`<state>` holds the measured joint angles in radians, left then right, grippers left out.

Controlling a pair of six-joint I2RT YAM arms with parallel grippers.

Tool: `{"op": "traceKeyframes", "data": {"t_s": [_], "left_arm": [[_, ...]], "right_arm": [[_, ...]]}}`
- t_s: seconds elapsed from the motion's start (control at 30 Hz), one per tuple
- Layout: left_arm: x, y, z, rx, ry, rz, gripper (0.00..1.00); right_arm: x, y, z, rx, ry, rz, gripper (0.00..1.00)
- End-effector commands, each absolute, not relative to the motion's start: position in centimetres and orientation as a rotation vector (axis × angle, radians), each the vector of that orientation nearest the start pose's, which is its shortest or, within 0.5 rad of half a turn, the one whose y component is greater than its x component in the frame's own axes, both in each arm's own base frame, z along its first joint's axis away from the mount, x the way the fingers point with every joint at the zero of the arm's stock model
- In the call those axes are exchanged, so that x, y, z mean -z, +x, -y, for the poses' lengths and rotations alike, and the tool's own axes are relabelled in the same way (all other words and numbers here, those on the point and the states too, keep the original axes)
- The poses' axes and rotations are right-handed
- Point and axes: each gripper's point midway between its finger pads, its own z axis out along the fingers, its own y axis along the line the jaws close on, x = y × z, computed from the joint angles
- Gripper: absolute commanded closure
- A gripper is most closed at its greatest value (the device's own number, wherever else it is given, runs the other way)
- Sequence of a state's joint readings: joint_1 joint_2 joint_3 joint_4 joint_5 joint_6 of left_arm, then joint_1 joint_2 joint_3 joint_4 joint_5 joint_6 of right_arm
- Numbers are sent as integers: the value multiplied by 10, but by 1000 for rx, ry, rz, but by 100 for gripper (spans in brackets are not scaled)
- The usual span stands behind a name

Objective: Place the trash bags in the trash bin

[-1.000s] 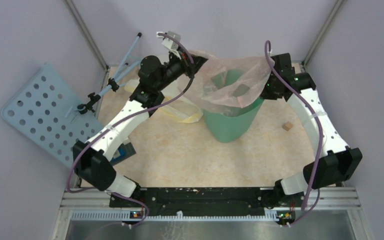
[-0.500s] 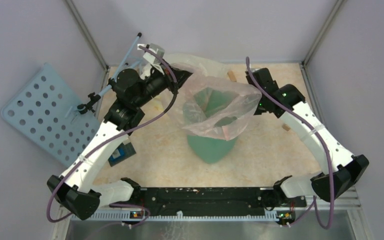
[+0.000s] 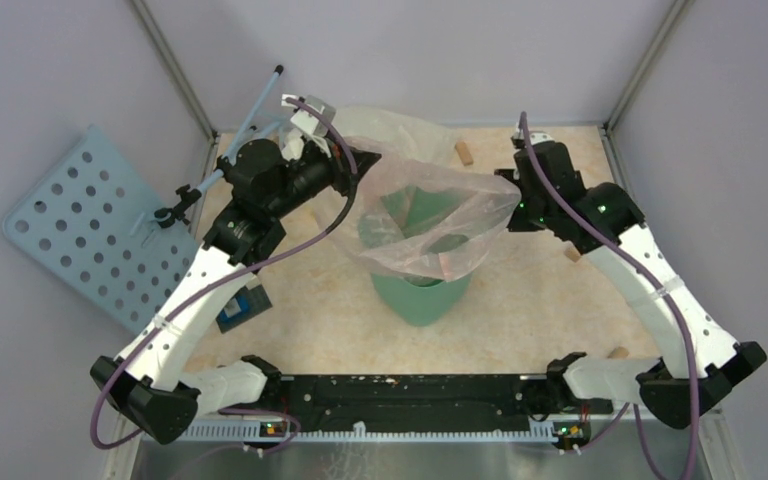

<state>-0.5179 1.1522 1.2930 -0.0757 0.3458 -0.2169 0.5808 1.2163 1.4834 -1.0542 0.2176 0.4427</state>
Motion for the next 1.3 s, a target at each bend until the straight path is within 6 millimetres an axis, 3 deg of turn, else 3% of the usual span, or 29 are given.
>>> {"op": "traceKeyframes", "data": {"t_s": [0.0,0.23,0.33,0.4,0.43,0.57,0.77,1.07,1.17,1.27], "left_arm": [[-442,305,242,793,501,-1442,100],[-440,312,242,771,491,-1456,100],[-437,314,242,767,487,-1464,100],[-436,315,243,766,487,-1466,100],[-435,316,243,766,487,-1469,100],[-436,318,245,772,485,-1470,100],[-437,316,247,792,490,-1470,100],[-442,308,245,808,492,-1458,100],[-444,307,244,801,496,-1458,100],[-444,308,242,782,495,-1465,100]], "right_arm": [[-329,256,-127,-206,-34,-2230,53],[-368,215,-134,-459,-97,-2120,46],[-376,191,-141,-596,-148,-2075,35],[-382,173,-149,-708,-213,-2038,17],[-382,165,-155,-762,-251,-2031,13],[-404,145,-159,-875,-320,-1900,11],[-440,153,-160,-851,-361,-1761,10],[-487,207,-161,-636,-385,-1680,9],[-487,215,-177,-659,-460,-1711,9],[-471,224,-193,-677,-516,-1776,9]]}}
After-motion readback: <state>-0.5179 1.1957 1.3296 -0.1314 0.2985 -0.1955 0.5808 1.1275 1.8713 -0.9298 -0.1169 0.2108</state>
